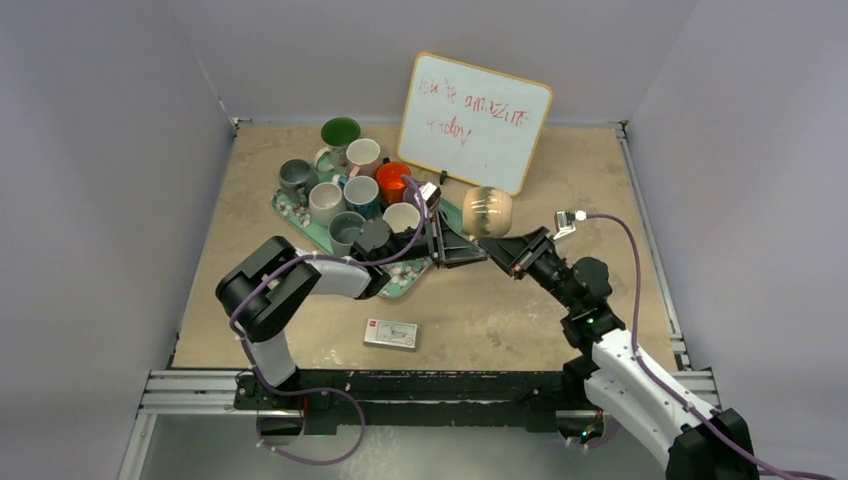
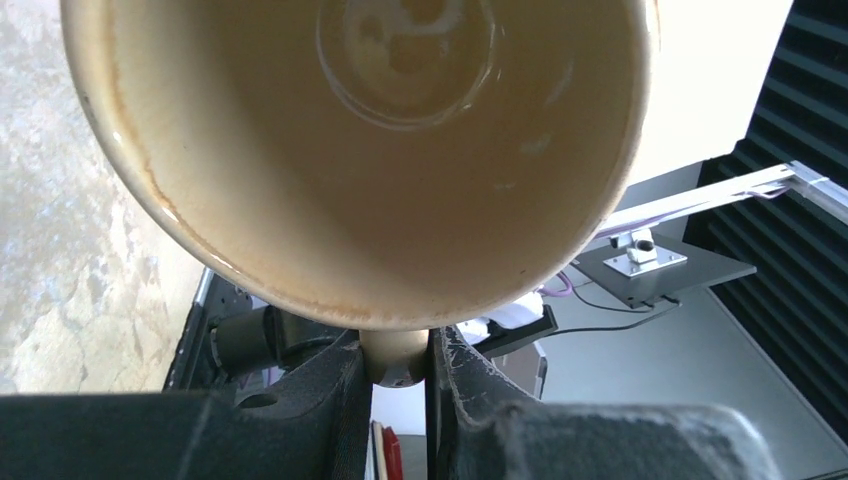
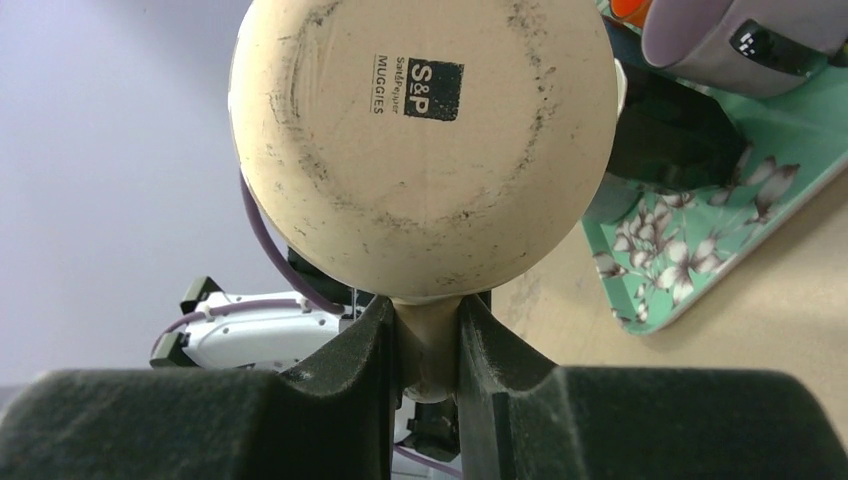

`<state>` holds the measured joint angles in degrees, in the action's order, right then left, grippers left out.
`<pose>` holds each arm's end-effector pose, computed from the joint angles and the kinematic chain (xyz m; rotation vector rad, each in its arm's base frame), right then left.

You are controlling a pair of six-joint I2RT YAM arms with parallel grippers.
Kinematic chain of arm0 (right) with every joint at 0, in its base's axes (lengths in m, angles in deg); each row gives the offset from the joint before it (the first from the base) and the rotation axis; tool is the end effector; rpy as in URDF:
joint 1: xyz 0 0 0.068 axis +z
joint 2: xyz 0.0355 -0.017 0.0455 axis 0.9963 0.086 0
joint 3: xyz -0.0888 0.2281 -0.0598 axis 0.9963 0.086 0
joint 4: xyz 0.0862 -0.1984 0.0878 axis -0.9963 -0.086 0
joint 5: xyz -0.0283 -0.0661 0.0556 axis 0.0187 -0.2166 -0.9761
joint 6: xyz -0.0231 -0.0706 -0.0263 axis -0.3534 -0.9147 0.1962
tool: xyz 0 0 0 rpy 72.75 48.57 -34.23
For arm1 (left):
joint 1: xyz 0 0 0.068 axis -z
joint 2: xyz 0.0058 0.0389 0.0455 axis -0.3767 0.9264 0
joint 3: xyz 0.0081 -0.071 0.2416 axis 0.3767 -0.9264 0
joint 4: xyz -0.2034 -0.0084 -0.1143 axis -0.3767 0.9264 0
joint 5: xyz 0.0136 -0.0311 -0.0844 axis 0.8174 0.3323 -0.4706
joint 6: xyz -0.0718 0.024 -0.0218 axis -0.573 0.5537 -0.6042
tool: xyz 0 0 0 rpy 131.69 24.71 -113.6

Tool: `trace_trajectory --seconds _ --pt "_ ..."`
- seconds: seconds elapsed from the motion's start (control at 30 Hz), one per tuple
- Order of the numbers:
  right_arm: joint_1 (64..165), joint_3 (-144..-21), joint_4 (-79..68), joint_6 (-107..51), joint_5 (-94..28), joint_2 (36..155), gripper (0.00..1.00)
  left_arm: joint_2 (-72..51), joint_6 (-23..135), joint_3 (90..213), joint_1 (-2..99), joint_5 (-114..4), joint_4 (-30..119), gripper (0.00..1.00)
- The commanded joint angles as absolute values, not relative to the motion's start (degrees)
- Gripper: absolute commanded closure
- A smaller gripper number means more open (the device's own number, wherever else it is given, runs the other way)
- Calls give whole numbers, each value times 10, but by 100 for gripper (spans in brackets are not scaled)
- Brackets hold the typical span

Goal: Turn the mug right side up
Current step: Turn over the cup at the center of the board, then place the cup on the tray.

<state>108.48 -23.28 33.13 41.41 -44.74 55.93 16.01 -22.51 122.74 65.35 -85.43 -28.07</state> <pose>0.1684 0.0972 0.2689 0.3883 1.5239 1.6448 0.2292 -0.2734 0.2370 0.0535 1.8217 -2.2648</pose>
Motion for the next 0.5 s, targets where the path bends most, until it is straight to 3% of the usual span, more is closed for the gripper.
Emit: trace_trajectory --seconds 0.0,0.23,0.47 --pt "1091 -226 378 401 -474 540 93 116 -162 1213 654 -831 -290 100" --pt "1091 -218 359 391 -466 537 72 72 -116 1156 655 -817 -237 100" --pt "1091 -214 327 389 -460 540 58 27 -65 1104 655 -806 -179 100"
